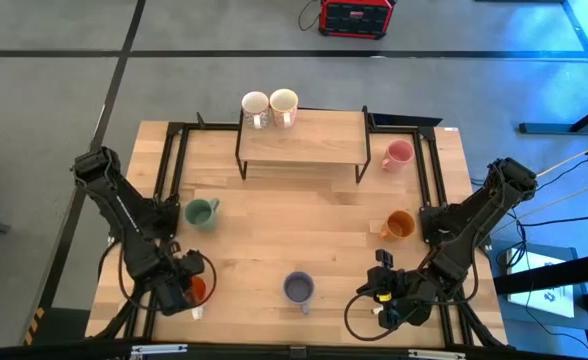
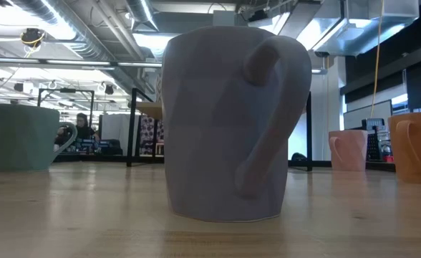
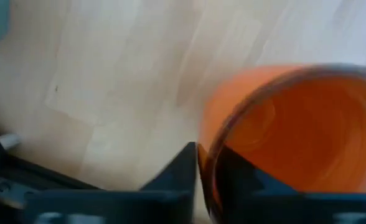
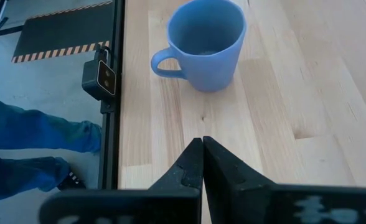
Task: Place coffee mugs
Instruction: Put the orange mug on the shelf
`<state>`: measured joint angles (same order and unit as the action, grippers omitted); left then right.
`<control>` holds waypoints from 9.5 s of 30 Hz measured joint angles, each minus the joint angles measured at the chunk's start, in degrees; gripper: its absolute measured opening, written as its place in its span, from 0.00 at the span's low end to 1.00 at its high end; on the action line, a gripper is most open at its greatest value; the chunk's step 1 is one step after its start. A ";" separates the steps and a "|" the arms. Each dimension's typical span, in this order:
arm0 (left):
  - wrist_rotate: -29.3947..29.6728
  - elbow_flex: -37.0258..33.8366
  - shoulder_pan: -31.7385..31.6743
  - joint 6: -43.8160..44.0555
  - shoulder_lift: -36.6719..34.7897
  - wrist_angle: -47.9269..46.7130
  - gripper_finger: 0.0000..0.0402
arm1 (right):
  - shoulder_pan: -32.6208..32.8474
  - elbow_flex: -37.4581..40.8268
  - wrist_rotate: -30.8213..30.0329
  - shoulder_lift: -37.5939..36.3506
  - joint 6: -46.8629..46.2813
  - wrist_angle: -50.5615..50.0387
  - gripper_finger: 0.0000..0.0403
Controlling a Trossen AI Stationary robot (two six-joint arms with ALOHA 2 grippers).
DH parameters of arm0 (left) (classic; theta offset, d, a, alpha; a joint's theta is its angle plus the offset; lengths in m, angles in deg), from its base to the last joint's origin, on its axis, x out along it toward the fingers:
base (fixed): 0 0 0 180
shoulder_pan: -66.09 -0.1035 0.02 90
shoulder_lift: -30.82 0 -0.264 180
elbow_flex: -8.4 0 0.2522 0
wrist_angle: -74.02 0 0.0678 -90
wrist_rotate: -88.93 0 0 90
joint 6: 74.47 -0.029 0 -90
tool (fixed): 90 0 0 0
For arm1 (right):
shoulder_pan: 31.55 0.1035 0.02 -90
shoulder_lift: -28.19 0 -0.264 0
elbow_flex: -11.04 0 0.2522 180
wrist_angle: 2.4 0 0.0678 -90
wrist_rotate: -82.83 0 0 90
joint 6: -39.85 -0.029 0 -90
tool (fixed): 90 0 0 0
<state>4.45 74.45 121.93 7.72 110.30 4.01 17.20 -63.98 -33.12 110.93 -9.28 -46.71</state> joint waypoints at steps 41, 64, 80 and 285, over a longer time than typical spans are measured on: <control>4.80 53.67 -57.12 -66.37 40.95 -8.55 0.03 | 0.00 0.00 -1.50 0.02 -8.73 -2.64 0.00; 3.82 53.83 -58.62 -67.51 42.51 -5.22 0.12 | -0.01 0.00 -0.89 0.02 -9.54 -2.54 0.00; 2.13 59.03 -55.62 -67.89 35.65 -13.38 0.27 | -0.90 0.00 -4.94 0.02 -19.49 -0.66 0.33; 16.89 10.60 -42.86 -52.69 -30.01 13.51 0.27 | -89.68 1.55 69.40 16.63 60.15 55.95 0.03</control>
<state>21.34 85.06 79.07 -44.97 80.30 17.52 -72.48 -62.42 36.28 127.56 50.87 9.24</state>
